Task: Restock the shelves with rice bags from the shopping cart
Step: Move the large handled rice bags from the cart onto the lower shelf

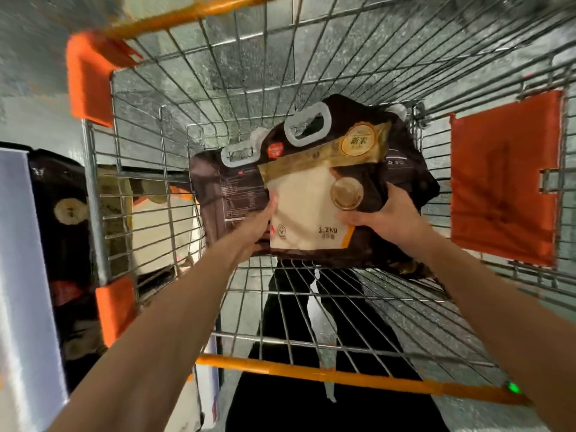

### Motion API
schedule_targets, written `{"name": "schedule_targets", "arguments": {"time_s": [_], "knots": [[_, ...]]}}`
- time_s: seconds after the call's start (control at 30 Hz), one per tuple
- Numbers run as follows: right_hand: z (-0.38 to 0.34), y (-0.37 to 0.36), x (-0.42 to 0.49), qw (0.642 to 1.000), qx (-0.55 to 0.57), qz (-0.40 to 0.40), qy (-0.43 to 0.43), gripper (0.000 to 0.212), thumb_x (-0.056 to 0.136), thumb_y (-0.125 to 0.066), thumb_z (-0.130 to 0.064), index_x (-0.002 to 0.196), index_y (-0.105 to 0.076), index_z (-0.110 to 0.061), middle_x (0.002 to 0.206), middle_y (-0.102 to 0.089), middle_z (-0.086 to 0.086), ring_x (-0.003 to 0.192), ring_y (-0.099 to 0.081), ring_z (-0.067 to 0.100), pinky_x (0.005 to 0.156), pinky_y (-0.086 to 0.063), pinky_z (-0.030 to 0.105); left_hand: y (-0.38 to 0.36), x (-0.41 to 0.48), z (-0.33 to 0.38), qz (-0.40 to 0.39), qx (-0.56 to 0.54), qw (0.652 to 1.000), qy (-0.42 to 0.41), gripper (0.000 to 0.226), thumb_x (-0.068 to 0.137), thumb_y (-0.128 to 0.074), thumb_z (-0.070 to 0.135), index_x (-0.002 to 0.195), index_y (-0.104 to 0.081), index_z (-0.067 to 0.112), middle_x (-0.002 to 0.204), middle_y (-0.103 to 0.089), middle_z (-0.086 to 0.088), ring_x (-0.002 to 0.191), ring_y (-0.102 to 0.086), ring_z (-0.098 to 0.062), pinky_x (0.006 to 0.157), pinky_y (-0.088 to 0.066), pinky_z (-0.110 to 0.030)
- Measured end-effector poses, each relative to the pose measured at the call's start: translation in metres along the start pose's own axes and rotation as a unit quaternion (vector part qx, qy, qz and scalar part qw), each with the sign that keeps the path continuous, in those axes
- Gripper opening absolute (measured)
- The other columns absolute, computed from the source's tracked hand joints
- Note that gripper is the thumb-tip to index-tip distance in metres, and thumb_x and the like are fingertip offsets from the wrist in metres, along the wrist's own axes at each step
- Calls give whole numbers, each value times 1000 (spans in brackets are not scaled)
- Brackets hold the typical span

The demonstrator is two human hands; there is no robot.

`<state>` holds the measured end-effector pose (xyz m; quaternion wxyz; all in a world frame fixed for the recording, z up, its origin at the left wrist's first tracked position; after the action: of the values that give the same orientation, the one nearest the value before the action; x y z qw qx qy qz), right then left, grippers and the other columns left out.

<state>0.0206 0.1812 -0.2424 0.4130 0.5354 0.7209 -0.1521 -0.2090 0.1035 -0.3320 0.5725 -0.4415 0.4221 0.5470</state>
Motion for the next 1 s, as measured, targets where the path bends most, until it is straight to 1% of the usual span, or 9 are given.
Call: {"name": "schedule_targets", "arguments": {"time_s": [0.1, 0.27, 0.37, 0.43, 0.57, 0.63, 0.77, 0.83, 1.0], "knots": [[-7, -10, -8, 999, -32, 30, 6, 45, 66, -88, -12, 99, -61, -26, 101, -69, -9, 94, -65, 6, 81, -52, 21, 2, -1, 1, -16, -15, 1000, -16, 54, 93, -40, 68, 100, -60, 19, 99, -58, -4, 89, -54, -20, 93, -48, -38], [-32, -21, -26, 993, -96, 63, 1, 46, 63, -89, -17, 103, -66, -24, 105, -71, -1, 101, -67, 20, 93, -53, 43, 3, -23, -3, -73, -28, 997, 14, 97, 77, -44, 85, 137, -51, 9, 133, -56, -24, 118, -56, -41, 103, -46, -47], [-53, -17, -44, 992, -100, 71, 0, 43, 62, -88, -13, 96, -65, -24, 100, -71, -2, 95, -67, 19, 87, -56, 39, 4, -47, 4, -89, -30, 995, 18, 82, 81, -47, 79, 106, -65, 3, 88, -63, -23, 76, -62, -35, 69, -48, -27], [-65, -12, -55, 995, -74, 61, 3, 40, 64, -87, -6, 87, -62, -26, 90, -69, -7, 85, -67, 11, 76, -56, 28, 10, -59, 8, -80, -46, 996, 6, 60, 83, -51, 75, 88, -62, 16, 79, -60, -1, 70, -57, -16, 72, -48, -27], [-92, -2, -81, 999, -29, 34, 13, 42, 63, -86, 0, 87, -63, -25, 85, -70, -11, 75, -68, -1, 68, -57, 20, 21, -98, 27, -88, -68, 992, -65, 80, 75, -63, 70, 131, -52, 14, 119, -67, -4, 111, -62, -24, 95, -50, -41], [-107, 6, -92, 999, -14, 23, 16, 44, 61, -88, -3, 96, -67, -20, 92, -74, -4, 85, -71, 12, 78, -59, 32, 24, -121, 38, -79, -125, 984, -102, 87, 70, -70, 58, 136, -36, 12, 121, -63, -8, 111, -62, -29, 87, -55, -46], [-140, 20, -115, 999, -8, -16, 48, 50, 60, -90, -8, 104, -68, -15, 96, -76, 3, 87, -73, 20, 81, -59, 38, 16, -162, 38, -104, -194, 968, -123, 67, 72, -64, 64, 110, -62, 8, 105, -73, -13, 97, -71, -29, 88, -58, -44], [-151, 28, -130, 996, -20, -44, 71, 49, 60, -91, -10, 103, -69, -13, 92, -76, 2, 84, -74, 19, 78, -59, 36, 13, -177, 34, -86, -190, 969, -131, 86, 48, -72, 78, 103, -66, 11, 107, -72, -17, 87, -73, -26, 82, -60, -42], [-172, 45, -172, 982, -52, -105, 147, 40, 61, -88, -4, 96, -71, -11, 86, -77, 1, 81, -74, 19, 79, -58, 37, -7, -249, 36, -79, -218, 948, -219, 118, 36, -91, 67, 133, -57, 10, 130, -65, -9, 97, -73, -17, 78, -61, -35]]}}
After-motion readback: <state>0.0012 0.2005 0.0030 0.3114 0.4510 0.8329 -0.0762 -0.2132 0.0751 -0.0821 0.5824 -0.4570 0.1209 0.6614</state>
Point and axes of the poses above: each hand's wrist, its own x-axis towards the middle knuckle, its own y-axis out of the back of the hand, z = x × y, the point moved 6 cm from there along x, towards the middle knuckle
